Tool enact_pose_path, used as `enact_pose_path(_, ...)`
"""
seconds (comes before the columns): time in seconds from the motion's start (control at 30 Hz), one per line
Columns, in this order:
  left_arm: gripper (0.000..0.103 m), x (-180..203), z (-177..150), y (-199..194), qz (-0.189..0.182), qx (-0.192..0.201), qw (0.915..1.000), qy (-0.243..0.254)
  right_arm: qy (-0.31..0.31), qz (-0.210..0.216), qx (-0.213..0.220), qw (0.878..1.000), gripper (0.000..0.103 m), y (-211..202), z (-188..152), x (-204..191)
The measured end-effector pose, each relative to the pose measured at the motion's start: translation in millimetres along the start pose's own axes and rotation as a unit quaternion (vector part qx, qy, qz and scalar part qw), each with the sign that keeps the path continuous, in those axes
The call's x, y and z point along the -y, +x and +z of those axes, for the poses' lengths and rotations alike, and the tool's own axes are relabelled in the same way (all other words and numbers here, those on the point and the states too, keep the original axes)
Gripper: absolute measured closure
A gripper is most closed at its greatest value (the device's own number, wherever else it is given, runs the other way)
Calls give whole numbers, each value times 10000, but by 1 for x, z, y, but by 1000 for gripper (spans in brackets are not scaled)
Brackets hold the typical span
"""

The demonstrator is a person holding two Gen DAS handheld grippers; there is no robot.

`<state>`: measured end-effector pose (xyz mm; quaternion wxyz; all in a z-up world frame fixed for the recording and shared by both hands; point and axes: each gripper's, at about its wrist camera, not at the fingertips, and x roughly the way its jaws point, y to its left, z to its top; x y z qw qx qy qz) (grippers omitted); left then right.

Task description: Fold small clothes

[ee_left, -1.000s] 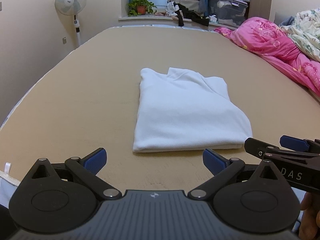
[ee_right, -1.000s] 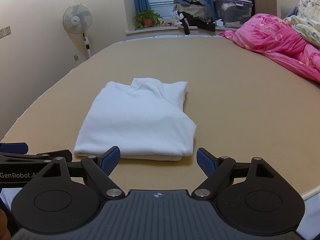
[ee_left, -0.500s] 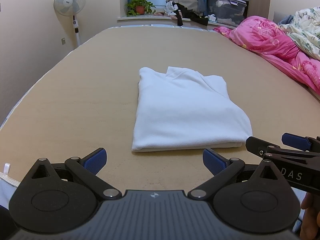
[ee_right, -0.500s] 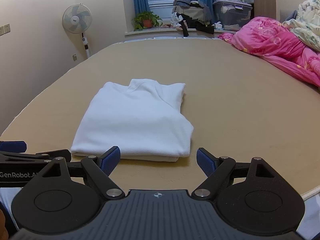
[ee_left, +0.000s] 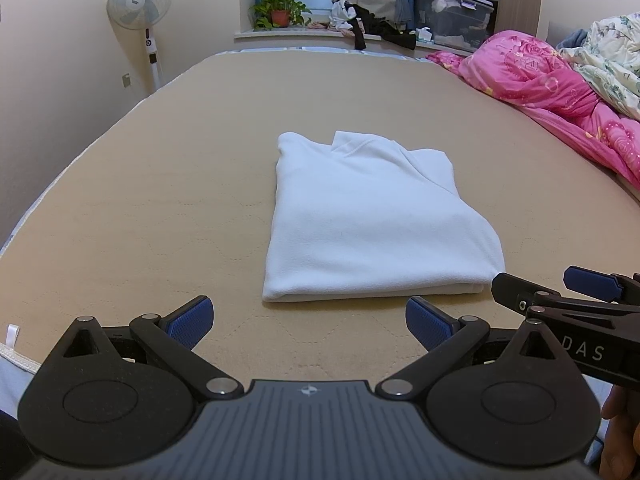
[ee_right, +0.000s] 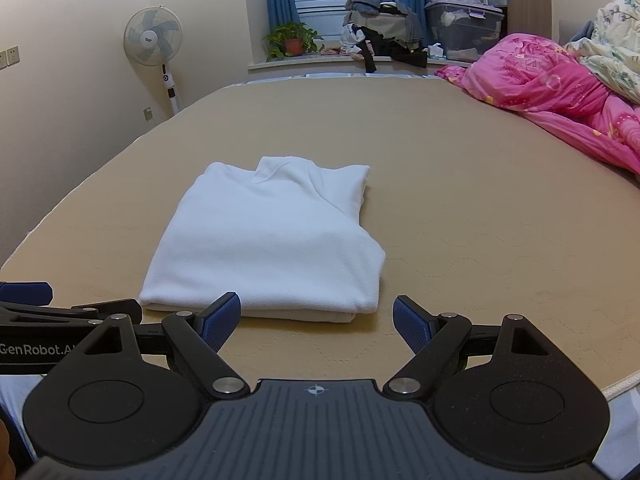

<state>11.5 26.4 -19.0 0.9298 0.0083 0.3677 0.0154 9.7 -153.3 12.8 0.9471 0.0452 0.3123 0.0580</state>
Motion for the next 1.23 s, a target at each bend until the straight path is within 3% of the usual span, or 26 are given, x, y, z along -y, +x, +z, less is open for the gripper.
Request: enact_pose_path(1.23,1,-1,-1,1,-50,28,10000,-11,-11,-64,7,10000,19,2,-1,-7)
